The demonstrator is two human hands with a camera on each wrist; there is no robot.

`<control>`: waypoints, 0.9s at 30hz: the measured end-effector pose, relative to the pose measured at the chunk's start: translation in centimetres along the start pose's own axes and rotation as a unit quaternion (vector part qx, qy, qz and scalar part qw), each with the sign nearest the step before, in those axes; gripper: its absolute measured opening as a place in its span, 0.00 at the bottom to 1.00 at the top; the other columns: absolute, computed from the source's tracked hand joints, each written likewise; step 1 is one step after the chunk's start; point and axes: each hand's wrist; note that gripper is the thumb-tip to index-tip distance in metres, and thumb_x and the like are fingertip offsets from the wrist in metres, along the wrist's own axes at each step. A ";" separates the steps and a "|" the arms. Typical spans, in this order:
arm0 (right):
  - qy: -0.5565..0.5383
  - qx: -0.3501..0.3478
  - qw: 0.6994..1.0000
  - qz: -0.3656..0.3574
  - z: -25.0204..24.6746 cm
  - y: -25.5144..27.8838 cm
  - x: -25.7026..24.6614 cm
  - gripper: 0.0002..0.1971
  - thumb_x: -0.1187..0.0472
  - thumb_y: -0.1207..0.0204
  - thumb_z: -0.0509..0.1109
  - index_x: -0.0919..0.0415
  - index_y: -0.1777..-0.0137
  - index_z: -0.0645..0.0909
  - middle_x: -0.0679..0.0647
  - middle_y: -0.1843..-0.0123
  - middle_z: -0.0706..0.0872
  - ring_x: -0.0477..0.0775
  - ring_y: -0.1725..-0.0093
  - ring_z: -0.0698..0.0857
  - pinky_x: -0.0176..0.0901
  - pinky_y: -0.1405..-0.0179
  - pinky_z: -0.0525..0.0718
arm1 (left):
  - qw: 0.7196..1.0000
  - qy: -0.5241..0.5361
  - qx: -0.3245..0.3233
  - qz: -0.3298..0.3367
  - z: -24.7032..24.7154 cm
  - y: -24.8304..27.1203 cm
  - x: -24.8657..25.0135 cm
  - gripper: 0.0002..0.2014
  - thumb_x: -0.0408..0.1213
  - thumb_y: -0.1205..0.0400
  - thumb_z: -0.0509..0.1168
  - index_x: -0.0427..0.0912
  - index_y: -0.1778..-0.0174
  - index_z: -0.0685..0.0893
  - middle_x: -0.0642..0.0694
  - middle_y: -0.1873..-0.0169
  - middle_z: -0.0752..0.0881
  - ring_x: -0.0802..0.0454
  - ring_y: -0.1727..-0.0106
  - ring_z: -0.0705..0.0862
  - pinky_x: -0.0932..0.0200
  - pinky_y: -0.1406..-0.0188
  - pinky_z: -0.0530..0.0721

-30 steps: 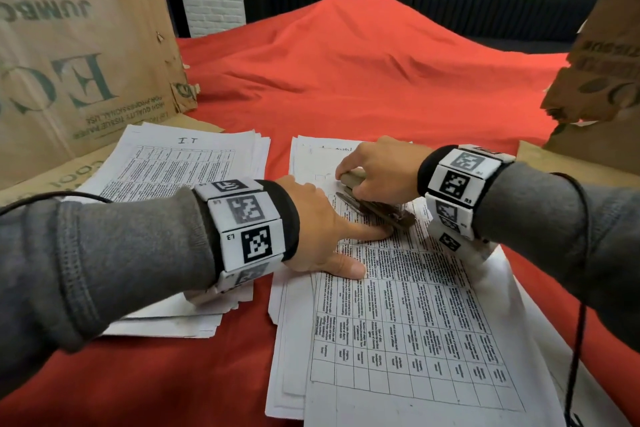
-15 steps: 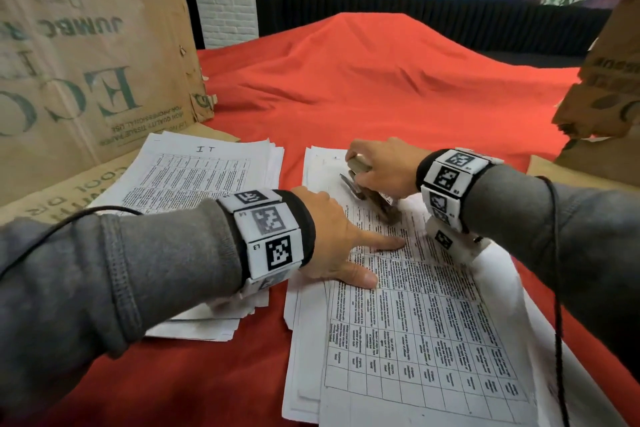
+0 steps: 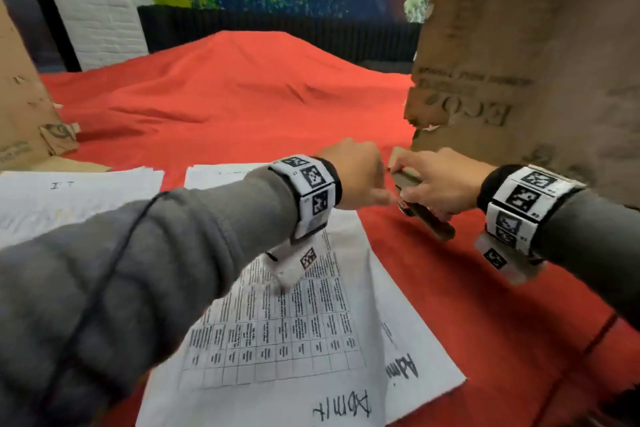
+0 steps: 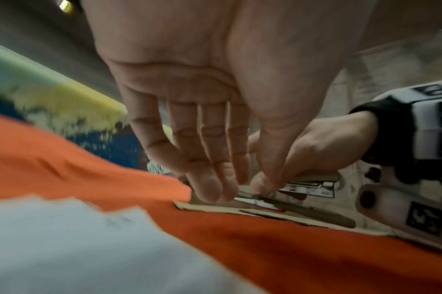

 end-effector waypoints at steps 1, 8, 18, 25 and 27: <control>-0.005 -0.005 1.000 0.013 0.0 0.3 0.8 0.13 0.52 0.22 0.70 0.47 0.39 0.78 0.50 0.63 0.84 0.56 0.70 0.87 0.53 0.60 0.92 | 1.000 0.019 0.002 0.004 0.9 -1.2 1.4 0.17 0.62 0.22 0.74 0.52 0.53 0.95 0.50 0.62 0.91 0.43 0.51 0.90 0.50 0.49 0.89; 0.024 -0.020 0.999 -0.016 0.5 1.6 2.8 0.07 0.56 0.26 0.71 0.49 0.49 0.86 0.50 0.54 0.88 0.48 0.62 0.85 0.39 0.66 0.85 | 0.999 0.035 -0.019 -0.021 4.0 -5.9 4.9 0.26 0.55 0.30 0.84 0.40 0.45 0.90 0.46 0.63 0.90 0.43 0.54 0.91 0.52 0.57 0.87; 0.015 -0.015 0.999 -0.047 2.1 0.0 2.1 0.06 0.58 0.26 0.67 0.52 0.51 0.83 0.51 0.57 0.87 0.56 0.58 0.85 0.47 0.59 0.84 | 0.993 0.019 -0.073 -0.093 3.1 -6.1 3.5 0.07 0.40 0.27 0.77 0.43 0.68 0.88 0.49 0.74 0.90 0.47 0.59 0.94 0.52 0.55 0.93; 0.006 -0.079 0.997 -0.002 1.4 0.6 4.8 0.12 0.60 0.19 0.67 0.51 0.37 0.79 0.55 0.57 0.88 0.57 0.66 0.89 0.41 0.77 0.84 | 0.992 0.062 -0.060 -0.092 4.0 -6.4 1.5 0.05 0.45 0.27 0.80 0.49 0.60 0.95 0.55 0.65 0.94 0.53 0.56 0.93 0.50 0.46 0.93; 0.001 -0.086 0.996 0.021 0.9 1.2 6.4 0.13 0.61 0.20 0.69 0.50 0.37 0.78 0.59 0.54 0.88 0.64 0.63 0.92 0.48 0.73 0.89 | 0.990 0.090 -0.078 -0.078 3.4 -6.3 1.4 0.02 0.37 0.22 0.78 0.48 0.58 0.96 0.59 0.68 0.93 0.60 0.61 0.92 0.56 0.46 0.92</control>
Point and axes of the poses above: each hand's wrist, its own y-axis away from the middle knuckle, its own z-axis out of the palm, x = y × z
